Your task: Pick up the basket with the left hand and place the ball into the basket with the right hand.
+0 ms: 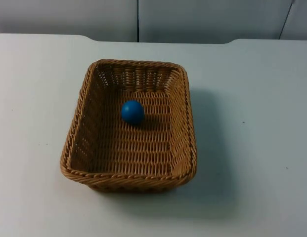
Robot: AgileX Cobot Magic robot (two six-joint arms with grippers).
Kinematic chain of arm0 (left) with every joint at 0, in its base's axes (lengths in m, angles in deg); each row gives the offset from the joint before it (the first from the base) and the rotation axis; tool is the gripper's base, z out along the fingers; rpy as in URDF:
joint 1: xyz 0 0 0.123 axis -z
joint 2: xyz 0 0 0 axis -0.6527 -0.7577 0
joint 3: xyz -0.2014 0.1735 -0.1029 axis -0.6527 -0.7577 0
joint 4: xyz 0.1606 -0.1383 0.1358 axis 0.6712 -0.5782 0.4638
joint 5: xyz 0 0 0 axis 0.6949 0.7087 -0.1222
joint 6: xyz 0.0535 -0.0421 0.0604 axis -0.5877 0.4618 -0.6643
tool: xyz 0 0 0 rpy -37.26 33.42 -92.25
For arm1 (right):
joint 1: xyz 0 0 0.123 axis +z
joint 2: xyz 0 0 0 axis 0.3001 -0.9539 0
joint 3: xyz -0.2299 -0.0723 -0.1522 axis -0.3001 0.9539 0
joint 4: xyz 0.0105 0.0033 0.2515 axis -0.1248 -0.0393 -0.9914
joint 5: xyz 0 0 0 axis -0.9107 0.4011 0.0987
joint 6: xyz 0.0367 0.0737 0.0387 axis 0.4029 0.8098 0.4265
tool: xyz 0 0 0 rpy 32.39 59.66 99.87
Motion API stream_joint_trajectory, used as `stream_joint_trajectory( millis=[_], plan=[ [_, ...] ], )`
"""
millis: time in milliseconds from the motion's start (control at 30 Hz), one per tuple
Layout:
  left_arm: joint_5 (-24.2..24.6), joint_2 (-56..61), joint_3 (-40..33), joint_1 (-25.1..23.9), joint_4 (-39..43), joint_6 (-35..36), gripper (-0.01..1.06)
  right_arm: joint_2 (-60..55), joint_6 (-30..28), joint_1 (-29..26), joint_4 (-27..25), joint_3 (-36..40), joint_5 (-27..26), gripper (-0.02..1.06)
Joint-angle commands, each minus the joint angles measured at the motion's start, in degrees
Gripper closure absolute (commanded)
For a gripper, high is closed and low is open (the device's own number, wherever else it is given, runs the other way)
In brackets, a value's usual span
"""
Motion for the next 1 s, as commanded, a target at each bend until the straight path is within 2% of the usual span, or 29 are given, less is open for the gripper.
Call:
stream_joint_trajectory(
  millis=[0, 233, 400, 533, 667, 767, 900, 933, 967],
  plan=[
    [0.4, 3.0, -2.4, 0.1, 0.9, 1.0, 0.37, 2.7, 0.4, 0.1, 0.1, 1.5, -1.1, 1.05],
    [1.4, 14.3, -9.7, 0.1, 2.0, 1.8, 0.37, 11.0, 1.3, 0.1, 0.2, 7.1, -1.1, 1.05],
    [4.0, 22.0, -12.6, 0.1, 5.8, 6.8, 0.37, 17.6, 1.3, 0.1, 0.4, 13.1, -1.3, 1.05],
    [8.9, 29.0, -13.0, 0.1, 12.0, 11.5, 0.37, 23.8, 1.5, 0.1, 0.4, 18.4, -1.1, 1.05],
    [12.6, 33.6, -13.0, 0.1, 14.8, 12.0, 0.37, 28.3, 3.3, 0.1, 0.4, 22.1, -0.9, 1.04],
    [14.7, 36.8, -13.0, 0.1, 15.7, 12.2, 0.37, 31.4, 3.3, 0.1, 0.1, 24.2, -0.1, 0.99],
    [16.8, 43.2, -13.0, 0.1, 17.5, 14.9, 0.37, 39.4, 6.2, 0.1, 1.2, 26.6, 5.6, 0.63],
    [16.8, 43.2, -13.0, 0.1, 17.5, 14.9, 0.37, 39.4, 6.2, 0.1, 1.2, 26.6, 5.6, 0.63],
    [17.9, 44.5, -13.0, 0.1, 18.5, 15.5, 0.37, 41.3, 7.4, 0.1, 2.1, 26.6, 8.2, 0.55]
  ],
)
